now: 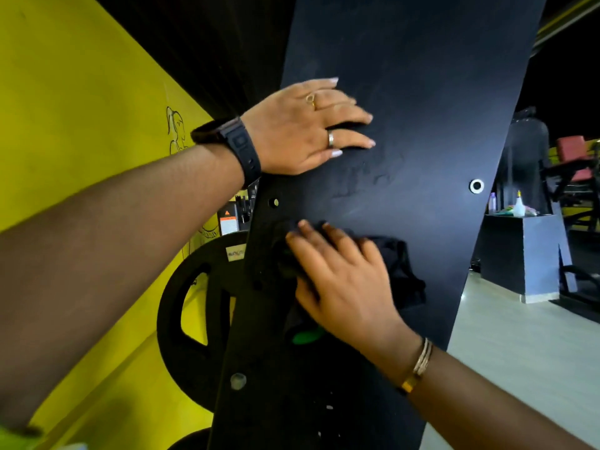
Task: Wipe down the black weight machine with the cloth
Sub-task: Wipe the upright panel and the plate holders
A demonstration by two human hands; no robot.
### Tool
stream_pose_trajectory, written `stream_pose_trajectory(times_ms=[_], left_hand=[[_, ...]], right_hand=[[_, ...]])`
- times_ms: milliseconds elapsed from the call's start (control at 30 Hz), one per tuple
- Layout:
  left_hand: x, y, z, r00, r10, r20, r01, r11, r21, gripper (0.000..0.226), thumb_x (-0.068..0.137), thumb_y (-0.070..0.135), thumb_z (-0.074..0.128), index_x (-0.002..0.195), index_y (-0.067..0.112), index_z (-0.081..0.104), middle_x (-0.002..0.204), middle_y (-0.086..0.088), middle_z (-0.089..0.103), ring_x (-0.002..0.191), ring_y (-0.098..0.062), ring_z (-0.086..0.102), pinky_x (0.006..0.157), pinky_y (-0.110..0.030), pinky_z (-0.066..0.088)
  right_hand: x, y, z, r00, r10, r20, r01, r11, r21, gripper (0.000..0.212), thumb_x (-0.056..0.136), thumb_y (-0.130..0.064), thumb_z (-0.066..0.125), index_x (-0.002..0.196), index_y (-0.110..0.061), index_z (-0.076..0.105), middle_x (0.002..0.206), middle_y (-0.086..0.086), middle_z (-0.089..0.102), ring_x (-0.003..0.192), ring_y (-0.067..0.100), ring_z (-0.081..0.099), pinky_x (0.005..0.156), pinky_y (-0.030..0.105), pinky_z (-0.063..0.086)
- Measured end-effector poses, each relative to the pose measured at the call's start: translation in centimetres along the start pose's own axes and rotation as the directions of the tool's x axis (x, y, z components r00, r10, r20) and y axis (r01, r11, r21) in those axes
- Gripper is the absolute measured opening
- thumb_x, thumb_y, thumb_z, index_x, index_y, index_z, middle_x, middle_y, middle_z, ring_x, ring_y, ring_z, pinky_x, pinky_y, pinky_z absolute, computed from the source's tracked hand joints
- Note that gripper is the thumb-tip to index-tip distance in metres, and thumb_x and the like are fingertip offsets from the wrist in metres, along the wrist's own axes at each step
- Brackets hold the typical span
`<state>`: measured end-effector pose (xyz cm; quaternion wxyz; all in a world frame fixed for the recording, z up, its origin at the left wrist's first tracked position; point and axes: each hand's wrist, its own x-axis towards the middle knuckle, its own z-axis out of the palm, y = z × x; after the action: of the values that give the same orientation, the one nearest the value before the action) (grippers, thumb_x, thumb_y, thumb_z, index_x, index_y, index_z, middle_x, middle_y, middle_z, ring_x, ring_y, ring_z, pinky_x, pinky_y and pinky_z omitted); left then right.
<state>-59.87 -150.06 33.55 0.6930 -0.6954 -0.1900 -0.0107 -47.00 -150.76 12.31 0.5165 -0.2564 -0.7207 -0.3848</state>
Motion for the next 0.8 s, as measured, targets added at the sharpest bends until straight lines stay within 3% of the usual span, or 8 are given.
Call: stream_pose_trajectory(times_ms=[133,267,533,600,800], left_hand=[[0.2,-0.7,0.9,0.996,0.048,0.072,-0.046,0.998,-0.031,0.048,0.103,0.037,0.023,0.149,0.029,0.033,0.157,-0.002,0.03,0.146,-0.024,0.026,0.12,-0.045,0.018],[0.1,-0.7,0.9,0.998,0.028,0.053,-0.023,0.997,-0.077,0.048,0.103,0.035,0.026,0.15,0.029,0.033,0.158,-0.001,0.03,0.146,-0.023,0.026,0.119,-0.044,0.018],[-0.4,0.4,1.0,1.0,-0.031,0.0,0.031,0.999,-0.038,0.045,0.104,0.03,0.03,0.148,0.025,0.039,0.155,-0.005,0.035,0.144,-0.027,0.03,0.117,-0.048,0.024],[-0.6,0.7,1.0,0.999,-0.033,-0.011,0.032,0.999,-0.034,0.045,0.104,0.03,0.031,0.148,0.024,0.038,0.155,-0.005,0.035,0.143,-0.027,0.032,0.117,-0.047,0.024],[-0.6,1.0,1.0,0.998,-0.043,-0.035,0.042,0.999,-0.029,0.047,0.102,0.027,0.035,0.148,0.024,0.039,0.155,-0.004,0.035,0.143,-0.026,0.032,0.117,-0.045,0.025]], right_hand=[[4.4,2.0,-0.5,0.991,0.1,-0.091,-0.103,0.994,-0.03,0.052,0.08,-0.032,0.061,0.129,-0.016,0.059,0.132,0.004,0.061,0.113,0.029,0.057,0.077,0.038,0.035],[5.5,0.6,0.2,0.986,0.107,-0.128,-0.107,0.994,0.007,0.053,0.077,-0.032,0.061,0.128,-0.014,0.061,0.129,0.007,0.062,0.111,0.031,0.058,0.076,0.039,0.037],[-0.9,-4.2,2.4,0.964,-0.255,0.071,0.254,0.967,0.021,0.052,0.084,-0.033,0.052,0.135,-0.02,0.055,0.138,0.006,0.055,0.121,0.03,0.053,0.09,0.041,0.041],[-0.4,-3.3,2.0,0.973,-0.228,0.029,0.227,0.973,0.032,0.05,0.084,-0.032,0.054,0.133,-0.022,0.057,0.134,0.004,0.057,0.117,0.03,0.054,0.086,0.04,0.044],[4.1,-1.1,0.9,0.988,0.037,-0.149,-0.038,0.999,-0.002,0.047,0.085,-0.029,0.058,0.131,-0.018,0.059,0.119,0.004,0.062,0.103,0.03,0.057,0.077,0.041,0.04]])
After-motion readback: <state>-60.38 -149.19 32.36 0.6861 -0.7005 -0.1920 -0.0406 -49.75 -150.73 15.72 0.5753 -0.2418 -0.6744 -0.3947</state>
